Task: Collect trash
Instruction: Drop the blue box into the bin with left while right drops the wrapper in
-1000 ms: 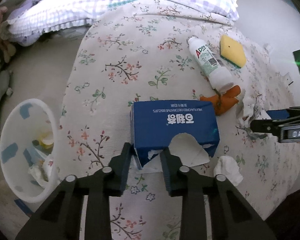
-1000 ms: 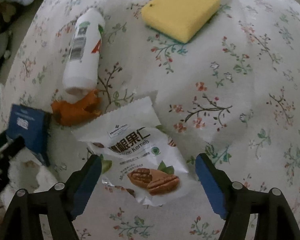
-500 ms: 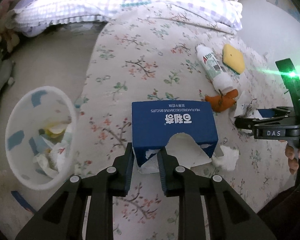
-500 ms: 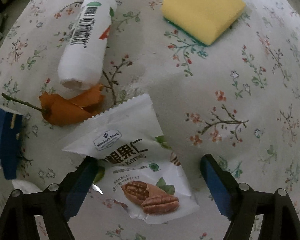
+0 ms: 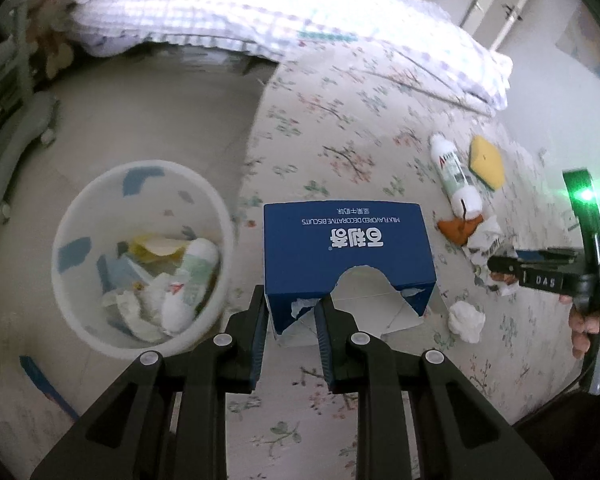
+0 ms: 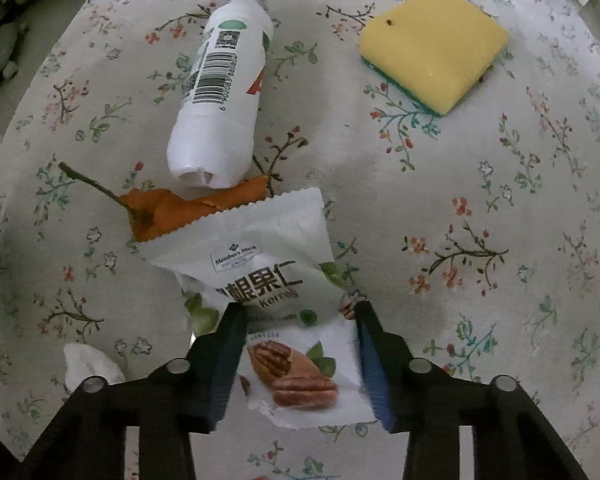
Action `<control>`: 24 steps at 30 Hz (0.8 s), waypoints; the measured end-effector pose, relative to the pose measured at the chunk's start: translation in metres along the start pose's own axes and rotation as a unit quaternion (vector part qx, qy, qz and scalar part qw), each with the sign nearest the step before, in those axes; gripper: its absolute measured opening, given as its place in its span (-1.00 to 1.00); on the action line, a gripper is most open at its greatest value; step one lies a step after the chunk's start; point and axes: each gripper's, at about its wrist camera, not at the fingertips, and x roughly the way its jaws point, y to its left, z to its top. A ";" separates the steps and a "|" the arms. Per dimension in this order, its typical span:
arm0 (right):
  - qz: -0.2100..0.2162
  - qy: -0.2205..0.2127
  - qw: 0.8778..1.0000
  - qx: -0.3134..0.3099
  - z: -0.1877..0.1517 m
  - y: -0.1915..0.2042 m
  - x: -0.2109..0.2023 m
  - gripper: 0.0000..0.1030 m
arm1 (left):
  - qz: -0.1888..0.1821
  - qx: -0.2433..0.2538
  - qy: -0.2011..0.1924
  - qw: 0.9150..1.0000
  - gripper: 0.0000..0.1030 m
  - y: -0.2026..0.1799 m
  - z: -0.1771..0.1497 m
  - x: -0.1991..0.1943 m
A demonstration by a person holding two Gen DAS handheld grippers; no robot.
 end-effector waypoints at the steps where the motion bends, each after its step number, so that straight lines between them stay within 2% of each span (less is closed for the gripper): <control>1: -0.001 -0.002 1.000 -0.002 0.000 0.001 -0.002 -0.14 | 0.000 -0.007 -0.003 1.000 -0.53 0.005 0.000 -0.003; 11: 0.004 -0.023 1.000 -0.006 0.014 0.023 -0.030 -0.64 | 0.004 -0.080 -0.030 0.996 -0.53 0.058 0.006 -0.024; 20: 0.024 -0.043 0.999 -0.010 0.019 0.024 -0.047 -0.77 | 0.020 -0.118 -0.038 0.992 -0.53 0.090 0.003 -0.029; 21: 0.027 -0.046 0.999 -0.011 0.015 0.016 -0.035 -0.78 | 0.021 -0.120 -0.038 0.992 -0.53 0.092 0.003 -0.029; 24: 0.040 -0.055 0.997 -0.020 0.012 0.020 -0.039 -0.83 | 0.025 -0.128 -0.040 0.991 -0.53 0.099 0.002 -0.030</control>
